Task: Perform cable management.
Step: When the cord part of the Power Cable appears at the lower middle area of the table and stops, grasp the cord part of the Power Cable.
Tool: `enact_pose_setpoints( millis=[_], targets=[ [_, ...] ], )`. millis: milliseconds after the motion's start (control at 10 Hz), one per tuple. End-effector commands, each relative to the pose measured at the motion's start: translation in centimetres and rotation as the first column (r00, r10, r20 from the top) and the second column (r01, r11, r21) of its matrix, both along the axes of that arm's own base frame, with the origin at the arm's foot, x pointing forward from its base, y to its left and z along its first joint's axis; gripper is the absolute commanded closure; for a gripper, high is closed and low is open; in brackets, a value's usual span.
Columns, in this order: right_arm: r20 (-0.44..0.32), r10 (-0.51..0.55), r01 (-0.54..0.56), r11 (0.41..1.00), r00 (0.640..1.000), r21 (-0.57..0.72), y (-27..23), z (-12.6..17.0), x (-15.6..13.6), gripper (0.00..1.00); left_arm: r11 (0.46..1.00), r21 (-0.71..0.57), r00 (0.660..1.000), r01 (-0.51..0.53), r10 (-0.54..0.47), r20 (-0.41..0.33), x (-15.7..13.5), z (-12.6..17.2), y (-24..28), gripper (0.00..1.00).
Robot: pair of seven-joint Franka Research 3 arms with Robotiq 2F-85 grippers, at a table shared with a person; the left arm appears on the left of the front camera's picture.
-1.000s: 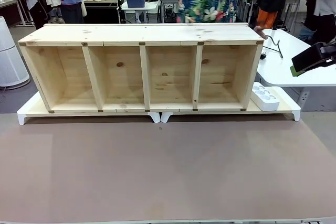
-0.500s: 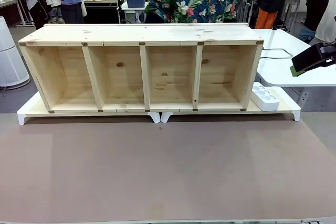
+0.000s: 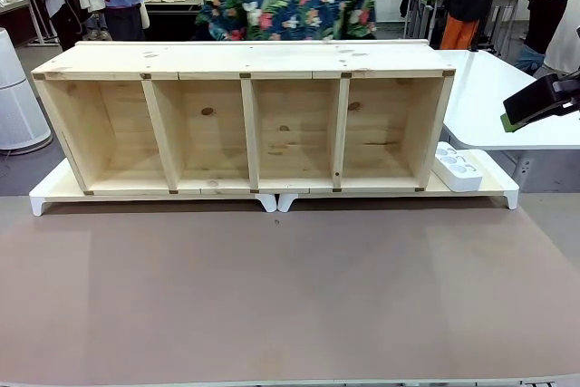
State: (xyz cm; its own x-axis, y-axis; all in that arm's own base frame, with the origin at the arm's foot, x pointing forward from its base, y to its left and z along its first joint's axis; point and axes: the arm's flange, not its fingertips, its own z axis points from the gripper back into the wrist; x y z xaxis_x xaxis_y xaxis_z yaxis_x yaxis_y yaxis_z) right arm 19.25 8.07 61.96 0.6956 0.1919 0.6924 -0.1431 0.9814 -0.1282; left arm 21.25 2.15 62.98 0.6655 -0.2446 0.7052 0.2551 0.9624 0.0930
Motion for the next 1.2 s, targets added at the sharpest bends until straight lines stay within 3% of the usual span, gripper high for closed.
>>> enact_pose_setpoints(
  millis=[0, 1100],
  targets=[
    [-0.001, -0.002, 0.002, 1.000, 1.000, -0.001, -0.08, 0.00, 0.03, 0.00, 1.000, -0.002, 1.000, -0.003, 0.003, 0.001, -0.02, 0.02, 0.07, 0.00],
    [-0.001, -0.002, 0.002, 1.000, 1.000, -0.001, -0.08, 0.00, 0.03, 0.00, 1.000, -0.002, 1.000, -0.003, 0.003, 0.001, -0.02, 0.02, 0.07, 0.00]
  ],
)
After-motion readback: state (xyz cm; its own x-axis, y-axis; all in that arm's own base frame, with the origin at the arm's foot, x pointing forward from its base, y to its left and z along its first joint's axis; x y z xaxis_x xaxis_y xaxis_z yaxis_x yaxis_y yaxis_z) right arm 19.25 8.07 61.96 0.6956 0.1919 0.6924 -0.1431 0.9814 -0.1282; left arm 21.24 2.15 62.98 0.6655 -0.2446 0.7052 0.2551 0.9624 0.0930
